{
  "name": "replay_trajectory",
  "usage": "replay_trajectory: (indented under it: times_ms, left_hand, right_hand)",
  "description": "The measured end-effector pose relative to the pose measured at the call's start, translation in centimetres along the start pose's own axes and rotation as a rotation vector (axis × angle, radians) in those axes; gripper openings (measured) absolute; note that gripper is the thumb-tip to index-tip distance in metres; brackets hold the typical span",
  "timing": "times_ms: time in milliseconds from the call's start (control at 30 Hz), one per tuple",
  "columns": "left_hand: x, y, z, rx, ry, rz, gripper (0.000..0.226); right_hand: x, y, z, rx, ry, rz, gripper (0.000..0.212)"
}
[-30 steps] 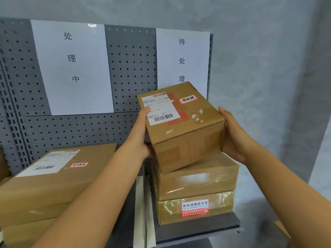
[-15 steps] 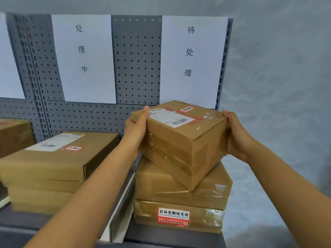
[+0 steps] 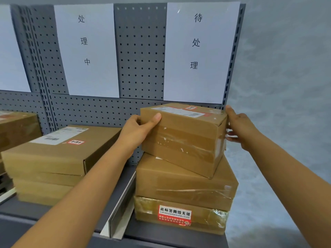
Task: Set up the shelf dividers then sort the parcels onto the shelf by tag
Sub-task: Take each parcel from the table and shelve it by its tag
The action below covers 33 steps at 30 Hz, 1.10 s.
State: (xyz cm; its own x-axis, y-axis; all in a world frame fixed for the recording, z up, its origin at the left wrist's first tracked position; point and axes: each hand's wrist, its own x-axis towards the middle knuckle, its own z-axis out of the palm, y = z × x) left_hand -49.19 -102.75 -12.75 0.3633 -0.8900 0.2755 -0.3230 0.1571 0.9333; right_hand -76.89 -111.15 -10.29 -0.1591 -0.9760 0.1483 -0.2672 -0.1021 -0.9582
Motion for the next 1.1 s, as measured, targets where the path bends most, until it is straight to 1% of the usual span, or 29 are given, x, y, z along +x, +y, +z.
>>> replay_trajectory:
  times_ms: [67, 100, 200, 267, 333, 400, 433, 467, 533, 600, 633, 667, 733, 767, 900, 1000, 1067, 1100]
  left_hand:
    - [0.3, -0.2, 0.2, 0.011, 0.000, 0.022, 0.068]
    - [0.4, -0.3, 0.4, 0.024, -0.005, 0.035, 0.067]
    - [1.0, -0.7, 1.0, 0.045, -0.037, 0.053, 0.063]
    - [1.3, -0.9, 1.2, 0.015, -0.075, 0.036, 0.067]
    - [1.5, -0.9, 1.3, -0.008, -0.114, 0.035, 0.073]
    - [1.6, -1.0, 1.5, -0.008, -0.134, 0.053, 0.074]
    - [1.6, -1.0, 1.7, -0.006, -0.141, 0.062, 0.073]
    - [1.6, -1.1, 1.9, -0.005, -0.145, 0.069, 0.073]
    - [1.6, -1.0, 2.2, -0.008, -0.155, 0.072, 0.079]
    - [1.3, -0.8, 1.9, -0.035, -0.190, 0.034, 0.088]
    - [1.1, -0.6, 1.6, -0.051, -0.218, 0.005, 0.090]
    - [0.8, -0.4, 1.1, -0.059, -0.237, -0.024, 0.091]
    - [0.0, 0.1, -0.3, -0.033, -0.211, -0.058, 0.088]
    - [-0.6, 0.3, -1.3, -0.001, -0.161, -0.044, 0.083]
    - [-3.8, 0.2, -7.4, 0.194, 0.138, 0.108, 0.049]
    - [-8.1, -0.6, -13.3, 0.484, 0.305, 0.158, 0.037]
    - [-11.5, -1.6, -17.3, 0.735, 0.383, 0.120, 0.036]
    - [-13.4, -2.2, -19.3, 0.871, 0.405, 0.070, 0.037]
  right_hand:
    - [0.0, 0.0, -0.1, 0.030, -0.005, -0.027, 0.059]
    - [-0.2, -0.1, 0.0, 0.075, -0.041, -0.035, 0.056]
    - [-0.6, -0.4, 0.3, 0.235, -0.280, -0.034, 0.050]
    - [-0.8, -0.5, 0.4, 0.280, -0.372, 0.003, 0.047]
    - [-0.8, -0.7, 0.4, 0.242, -0.370, 0.078, 0.046]
    - [-0.9, -1.4, 0.3, 0.149, -0.285, 0.151, 0.042]
    - [-1.0, -2.0, 0.2, 0.098, -0.237, 0.154, 0.039]
    - [-0.9, -2.7, 0.2, 0.045, -0.178, 0.123, 0.035]
    - [-0.8, -3.9, 0.4, -0.080, -0.009, -0.040, 0.027]
    - [-1.6, -4.9, 1.6, -0.243, 0.150, -0.297, 0.028]
    - [-2.4, -5.3, 2.4, -0.309, 0.179, -0.443, 0.028]
    - [-3.4, -5.7, 3.3, -0.336, 0.161, -0.575, 0.026]
    - [-5.4, -6.3, 5.6, -0.317, 0.040, -0.748, 0.022]
    - [-6.4, -6.6, 6.9, -0.293, -0.037, -0.801, 0.021]
    - [-10.4, -7.6, 13.3, -0.236, -0.359, -0.979, 0.028]
    - [-13.4, -7.3, 18.5, -0.275, -0.566, -1.052, 0.042]
    - [-15.8, -6.9, 22.1, -0.328, -0.671, -1.067, 0.049]
    - [-17.3, -6.7, 23.8, -0.343, -0.719, -1.079, 0.051]
